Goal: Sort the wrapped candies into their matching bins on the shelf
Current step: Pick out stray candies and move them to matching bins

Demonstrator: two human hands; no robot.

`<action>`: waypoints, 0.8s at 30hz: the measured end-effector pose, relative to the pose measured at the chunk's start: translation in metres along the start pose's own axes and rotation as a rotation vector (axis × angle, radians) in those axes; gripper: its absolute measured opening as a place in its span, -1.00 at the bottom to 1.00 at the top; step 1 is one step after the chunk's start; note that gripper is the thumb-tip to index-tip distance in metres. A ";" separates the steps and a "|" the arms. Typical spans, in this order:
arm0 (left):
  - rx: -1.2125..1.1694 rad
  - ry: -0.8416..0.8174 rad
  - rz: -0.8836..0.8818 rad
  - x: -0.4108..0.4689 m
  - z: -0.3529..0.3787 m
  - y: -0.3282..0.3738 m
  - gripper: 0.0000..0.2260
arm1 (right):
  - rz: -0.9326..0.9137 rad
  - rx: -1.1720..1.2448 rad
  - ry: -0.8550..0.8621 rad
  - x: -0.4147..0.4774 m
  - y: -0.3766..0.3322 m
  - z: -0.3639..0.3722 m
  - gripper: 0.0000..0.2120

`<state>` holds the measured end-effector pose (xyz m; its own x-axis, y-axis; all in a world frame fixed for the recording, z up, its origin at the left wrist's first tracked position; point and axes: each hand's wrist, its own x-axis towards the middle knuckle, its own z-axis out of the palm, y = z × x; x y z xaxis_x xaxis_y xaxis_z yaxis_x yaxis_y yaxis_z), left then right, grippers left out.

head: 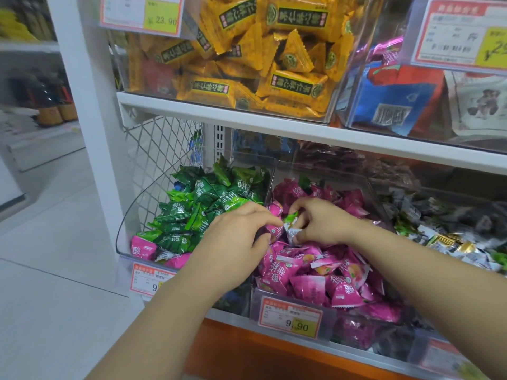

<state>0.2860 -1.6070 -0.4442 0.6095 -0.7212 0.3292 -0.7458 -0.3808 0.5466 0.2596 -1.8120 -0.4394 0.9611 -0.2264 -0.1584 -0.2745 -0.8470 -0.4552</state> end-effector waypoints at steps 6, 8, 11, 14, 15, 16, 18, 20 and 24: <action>-0.005 0.001 -0.005 0.000 0.001 -0.001 -0.75 | -0.060 0.169 0.270 -0.027 0.003 -0.022 -0.58; 0.001 0.009 -0.006 0.000 0.001 0.000 -0.75 | -0.085 0.217 0.354 -0.040 0.004 -0.026 -0.59; 0.028 0.032 -0.008 0.001 0.004 0.001 -0.75 | -0.112 0.235 0.436 -0.063 0.010 -0.026 -0.58; 0.054 0.070 -0.010 0.002 0.008 0.003 -0.75 | -0.069 0.258 0.517 -0.089 0.022 -0.026 -0.57; 0.059 0.082 -0.010 0.002 0.009 0.003 -0.75 | -0.045 0.270 0.543 -0.098 0.027 -0.027 -0.58; 0.068 0.091 -0.010 0.001 0.010 0.004 -0.75 | -0.026 0.284 0.578 -0.108 0.032 -0.028 -0.58; 0.091 0.104 -0.017 0.000 0.011 0.006 -0.76 | -0.005 0.295 0.676 -0.126 0.044 -0.033 -0.61; 0.106 0.118 -0.023 -0.001 0.013 0.009 -0.77 | 0.047 0.285 0.759 -0.138 0.055 -0.043 -0.72; 0.124 0.116 -0.039 -0.003 0.016 0.012 -0.78 | 0.175 0.278 0.826 -0.144 0.080 -0.060 -0.86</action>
<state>0.2710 -1.6188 -0.4513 0.6602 -0.6356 0.4002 -0.7441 -0.4808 0.4638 0.1015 -1.8765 -0.4008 0.5907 -0.7075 0.3879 -0.3145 -0.6446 -0.6968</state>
